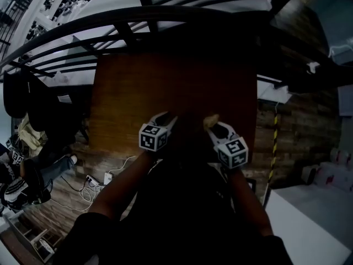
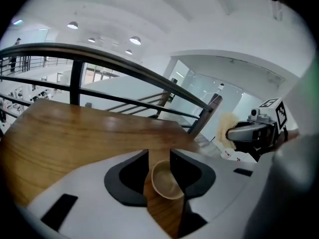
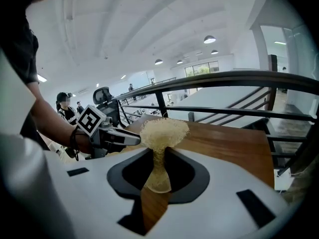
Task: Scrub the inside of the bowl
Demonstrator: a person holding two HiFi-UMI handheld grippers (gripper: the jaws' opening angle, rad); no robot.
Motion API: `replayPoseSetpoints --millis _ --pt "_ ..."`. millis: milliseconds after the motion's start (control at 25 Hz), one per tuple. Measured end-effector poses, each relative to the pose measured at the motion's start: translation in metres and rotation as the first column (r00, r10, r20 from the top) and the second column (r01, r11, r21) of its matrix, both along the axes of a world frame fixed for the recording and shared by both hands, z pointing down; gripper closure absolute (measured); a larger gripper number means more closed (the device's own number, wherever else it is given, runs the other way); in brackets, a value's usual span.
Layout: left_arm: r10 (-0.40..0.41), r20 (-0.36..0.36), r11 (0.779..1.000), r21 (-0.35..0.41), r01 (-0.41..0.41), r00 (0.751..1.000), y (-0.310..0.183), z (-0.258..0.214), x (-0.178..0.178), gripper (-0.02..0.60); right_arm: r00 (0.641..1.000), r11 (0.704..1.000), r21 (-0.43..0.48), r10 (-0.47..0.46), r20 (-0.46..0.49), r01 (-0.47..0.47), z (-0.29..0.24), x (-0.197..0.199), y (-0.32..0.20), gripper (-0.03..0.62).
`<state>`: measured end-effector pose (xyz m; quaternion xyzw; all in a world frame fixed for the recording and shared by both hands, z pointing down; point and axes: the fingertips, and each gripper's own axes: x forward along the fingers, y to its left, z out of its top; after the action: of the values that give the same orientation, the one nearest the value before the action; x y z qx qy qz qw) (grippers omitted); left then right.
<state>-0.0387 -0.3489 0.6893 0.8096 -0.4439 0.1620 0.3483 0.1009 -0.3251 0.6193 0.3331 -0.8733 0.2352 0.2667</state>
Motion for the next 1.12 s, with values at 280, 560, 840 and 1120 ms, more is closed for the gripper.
replayPoseSetpoints --millis 280,560,840,1120 --pt "0.045 -0.007 0.996 0.077 -0.044 0.999 0.037 -0.07 -0.048 0.577 0.999 0.997 0.071 0.013 0.042 -0.015 -0.036 -0.048 0.022 0.516" --pt "0.158 -0.04 0.954 0.262 -0.143 0.987 0.081 -0.149 -0.06 0.583 0.995 0.985 0.172 0.018 0.096 -0.034 -0.079 -0.083 0.06 0.516" --pt "0.169 -0.042 0.93 0.338 -0.145 0.985 0.115 -0.184 -0.053 0.583 0.995 0.98 0.197 -0.005 0.102 -0.015 -0.095 -0.081 0.099 0.516" --pt "0.126 -0.045 0.928 0.358 -0.101 0.991 0.172 -0.207 -0.01 0.583 0.989 0.967 0.253 -0.063 0.135 0.027 -0.12 -0.034 0.148 0.516"
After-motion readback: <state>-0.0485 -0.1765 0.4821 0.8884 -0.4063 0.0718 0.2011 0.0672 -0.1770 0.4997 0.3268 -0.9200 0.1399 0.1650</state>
